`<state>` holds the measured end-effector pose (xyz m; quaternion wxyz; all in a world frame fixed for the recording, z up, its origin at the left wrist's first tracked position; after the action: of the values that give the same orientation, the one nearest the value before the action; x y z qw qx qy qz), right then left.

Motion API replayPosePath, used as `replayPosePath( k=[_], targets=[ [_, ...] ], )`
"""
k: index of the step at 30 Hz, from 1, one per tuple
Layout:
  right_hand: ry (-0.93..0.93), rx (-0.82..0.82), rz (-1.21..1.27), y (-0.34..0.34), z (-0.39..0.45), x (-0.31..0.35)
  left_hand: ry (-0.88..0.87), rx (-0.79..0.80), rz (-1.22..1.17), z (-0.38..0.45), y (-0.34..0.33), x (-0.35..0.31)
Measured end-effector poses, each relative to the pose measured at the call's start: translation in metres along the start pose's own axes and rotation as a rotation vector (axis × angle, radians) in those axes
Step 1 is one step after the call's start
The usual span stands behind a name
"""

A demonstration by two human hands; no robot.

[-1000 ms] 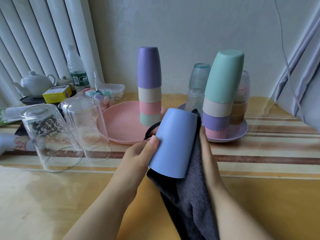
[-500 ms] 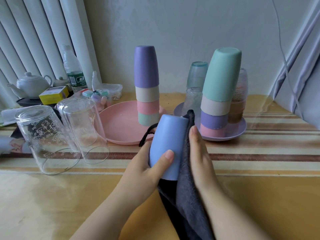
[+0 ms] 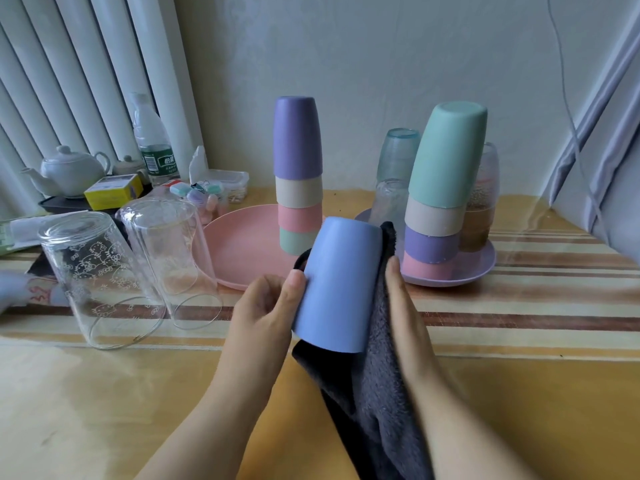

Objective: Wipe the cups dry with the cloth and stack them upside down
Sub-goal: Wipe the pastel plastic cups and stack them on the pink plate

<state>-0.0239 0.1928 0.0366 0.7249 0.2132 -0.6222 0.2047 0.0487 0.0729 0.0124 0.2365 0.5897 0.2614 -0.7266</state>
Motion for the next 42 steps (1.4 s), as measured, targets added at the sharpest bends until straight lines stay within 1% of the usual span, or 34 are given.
replayPosePath(
  k=[1,2,4,7,8,10,13,15,16,18,19,21,23,24,26,27,28,30,31,33,35,36,39,42],
  targets=[
    [0.030,-0.051,0.035,0.004,0.004,-0.007,-0.090,-0.057,0.077,-0.001,0.001,0.000],
    [0.079,-0.056,0.063,0.004,0.004,-0.007,-0.153,-0.077,0.141,-0.004,0.000,-0.001],
    [0.146,-0.078,0.072,-0.002,0.001,0.001,-0.207,-0.039,0.262,-0.010,-0.006,-0.002],
    [0.225,-0.099,0.075,-0.007,0.001,-0.008,-0.127,0.097,0.287,-0.015,-0.015,0.001],
    [0.212,-0.068,0.074,-0.011,0.001,-0.006,-0.106,0.113,0.290,-0.014,-0.014,0.005],
    [0.202,-0.079,0.032,-0.012,0.001,-0.005,-0.071,0.169,0.288,-0.012,-0.011,0.007],
    [0.153,-0.102,0.035,-0.001,0.005,-0.008,0.016,0.338,0.170,-0.013,-0.011,0.003],
    [0.067,-0.093,0.131,0.009,0.010,-0.012,0.086,0.406,0.073,-0.015,-0.011,0.001],
    [0.026,-0.079,0.200,0.012,0.011,-0.011,0.124,0.412,0.022,-0.016,-0.012,0.001],
    [-0.028,-0.085,0.243,0.014,0.010,-0.011,0.195,0.405,-0.085,-0.014,-0.012,0.003],
    [-0.052,-0.091,0.189,0.014,0.010,-0.015,0.218,0.397,-0.156,-0.012,-0.011,0.005],
    [-0.104,-0.047,0.153,0.005,0.005,-0.013,0.243,0.394,-0.319,-0.012,-0.011,0.003],
    [-0.080,0.050,0.224,0.000,0.000,-0.015,0.271,0.367,-0.399,-0.012,-0.011,0.000],
    [-0.077,0.077,0.220,-0.003,0.000,-0.015,0.286,0.351,-0.405,-0.012,-0.009,-0.001],
    [-0.036,0.097,0.259,-0.006,-0.001,-0.011,0.296,0.344,-0.343,-0.008,-0.008,0.000],
    [-0.008,0.071,0.254,-0.004,0.002,-0.012,0.265,0.305,-0.263,-0.006,-0.006,0.000],
    [0.011,0.027,0.253,-0.001,0.004,-0.016,0.203,0.231,-0.168,-0.003,-0.003,0.001],
    [0.073,-0.058,0.159,0.001,0.004,-0.013,0.026,0.069,-0.024,0.000,0.001,0.001],
    [0.107,-0.082,0.128,0.001,0.004,-0.011,-0.058,0.039,0.040,-0.002,0.001,-0.001],
    [0.165,-0.120,0.065,-0.002,0.004,-0.008,-0.145,0.060,0.179,-0.008,-0.005,-0.005],
    [0.263,-0.083,0.021,-0.010,0.003,-0.010,-0.112,0.113,0.246,-0.014,-0.010,-0.004],
    [0.279,-0.088,-0.007,-0.013,0.003,-0.013,-0.093,0.135,0.262,-0.014,-0.010,-0.002],
    [0.258,-0.090,-0.004,-0.010,0.006,-0.014,-0.039,0.224,0.281,-0.011,-0.008,0.004],
    [0.189,-0.113,0.050,0.001,0.006,-0.006,0.031,0.364,0.177,-0.013,-0.010,0.001]
  ],
)
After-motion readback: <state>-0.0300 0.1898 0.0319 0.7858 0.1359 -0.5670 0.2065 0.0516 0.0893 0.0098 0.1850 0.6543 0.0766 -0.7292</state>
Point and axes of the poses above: each hand's wrist, its own z-axis towards the middle knuckle, its own y-axis out of the back of the hand, x = y × z, the point moved 3 cm from there along z, towards the middle knuckle, and after that the axes turned 1 degree about -z, right-handed, at the moved point
